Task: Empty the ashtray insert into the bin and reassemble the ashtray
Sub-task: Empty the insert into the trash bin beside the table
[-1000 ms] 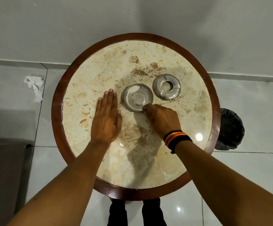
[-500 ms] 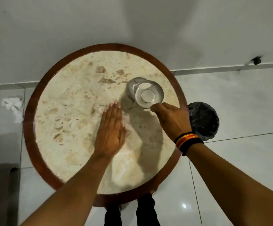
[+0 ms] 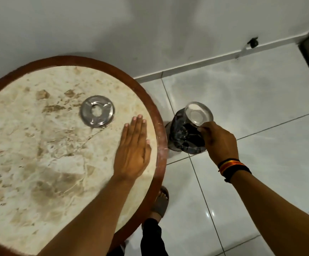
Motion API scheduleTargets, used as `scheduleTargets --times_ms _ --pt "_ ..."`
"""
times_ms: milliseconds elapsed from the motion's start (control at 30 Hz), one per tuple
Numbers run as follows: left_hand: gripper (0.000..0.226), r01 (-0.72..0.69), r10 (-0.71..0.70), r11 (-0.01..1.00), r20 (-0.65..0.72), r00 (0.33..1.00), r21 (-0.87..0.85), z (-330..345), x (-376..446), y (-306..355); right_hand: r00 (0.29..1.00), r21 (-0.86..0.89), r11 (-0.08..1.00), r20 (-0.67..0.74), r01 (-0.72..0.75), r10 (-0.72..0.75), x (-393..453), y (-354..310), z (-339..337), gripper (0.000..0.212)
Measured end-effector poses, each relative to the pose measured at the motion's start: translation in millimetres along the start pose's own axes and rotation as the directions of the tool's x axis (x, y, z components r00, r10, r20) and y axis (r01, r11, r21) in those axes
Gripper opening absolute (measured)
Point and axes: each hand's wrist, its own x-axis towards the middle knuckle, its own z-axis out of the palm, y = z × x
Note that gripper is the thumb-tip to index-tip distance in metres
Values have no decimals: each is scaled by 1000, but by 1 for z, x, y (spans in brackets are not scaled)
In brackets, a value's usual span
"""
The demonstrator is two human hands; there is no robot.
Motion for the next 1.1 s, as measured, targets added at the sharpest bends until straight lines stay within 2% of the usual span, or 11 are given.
scheduleTargets --times_ms 100,167,200,267,333,433,500,633,800,933,1100 --pt "64 -9 10 999 -37 999 39 4 0 -1 976 189 957 39 -219 215 3 24 24 20" --pt "61 -16 23 997 -77 997 79 6 0 -1 918 401 831 77 -385 388 6 35 41 21" --pt "61 -13 20 996 -79 997 84 7 1 0 868 521 710 137 -473 478 9 40 49 21" --pt "62 6 -2 997 -52 999 74 7 2 1 741 693 384 328 -610 586 15 49 68 25" --pt "62 22 -20 998 -33 999 56 9 4 0 601 737 67 493 -673 629 23 57 87 29" --pt "62 33 -32 999 -28 999 43 10 5 -2 423 713 -370 670 -596 610 27 68 107 29" --pt "63 30 -29 999 -33 999 40 9 6 -2 380 678 -538 731 -501 567 23 72 115 24" --pt "63 32 -31 999 -31 999 36 9 5 -2 333 664 -563 741 -492 582 14 72 119 25" --pt "62 33 -32 999 -20 999 31 9 6 -2 316 651 -414 710 -636 630 4 75 113 36" --pt "62 38 -38 999 -23 999 30 9 6 -2 342 653 -323 680 -685 649 -4 77 111 39" --pt "63 22 -21 999 -29 999 45 10 6 -3 447 698 -157 598 -699 665 -1 64 105 35"
